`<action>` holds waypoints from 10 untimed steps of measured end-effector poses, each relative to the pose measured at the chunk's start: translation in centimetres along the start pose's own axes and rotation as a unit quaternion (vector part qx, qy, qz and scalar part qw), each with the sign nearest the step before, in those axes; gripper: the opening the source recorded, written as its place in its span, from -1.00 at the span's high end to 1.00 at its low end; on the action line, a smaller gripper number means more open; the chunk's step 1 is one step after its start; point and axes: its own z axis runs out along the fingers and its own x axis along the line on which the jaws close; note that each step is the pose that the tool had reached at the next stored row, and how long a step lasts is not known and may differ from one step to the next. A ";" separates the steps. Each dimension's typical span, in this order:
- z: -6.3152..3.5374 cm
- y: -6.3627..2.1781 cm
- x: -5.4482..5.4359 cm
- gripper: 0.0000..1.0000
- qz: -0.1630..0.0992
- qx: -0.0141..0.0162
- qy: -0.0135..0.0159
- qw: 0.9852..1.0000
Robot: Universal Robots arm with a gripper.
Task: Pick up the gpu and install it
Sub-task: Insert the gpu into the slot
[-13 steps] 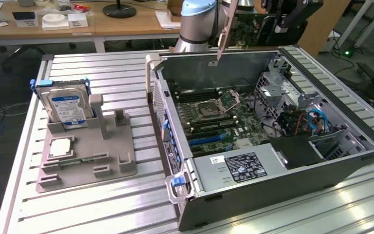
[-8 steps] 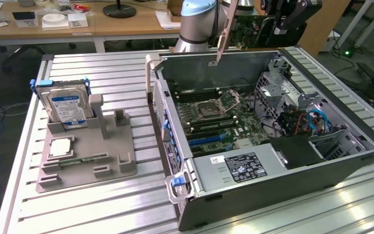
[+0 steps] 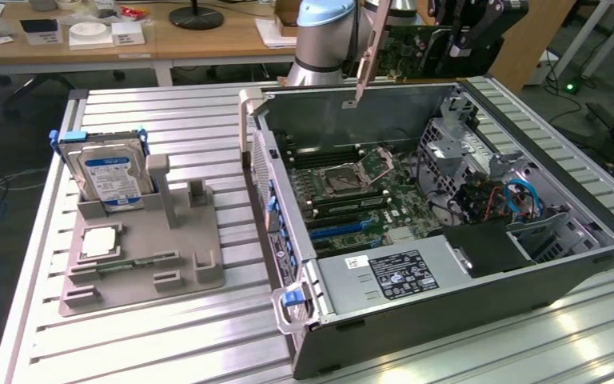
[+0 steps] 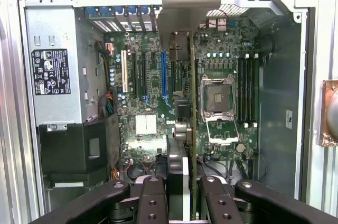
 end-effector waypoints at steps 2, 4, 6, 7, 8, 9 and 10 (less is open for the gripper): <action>0.17 0.01 0.0 0.44 0.000 0.000 0.000 1.000; 0.49 0.02 0.0 0.44 0.000 0.000 0.000 1.000; 0.78 0.03 0.0 0.44 0.000 0.000 0.000 1.000; 0.95 0.03 0.0 0.44 0.000 0.000 0.000 1.000; 1.13 0.04 0.0 0.44 0.000 0.000 0.000 1.000; 1.30 0.05 0.0 0.44 0.000 0.000 0.000 1.000; 1.49 0.05 0.0 0.44 0.000 0.000 0.000 1.000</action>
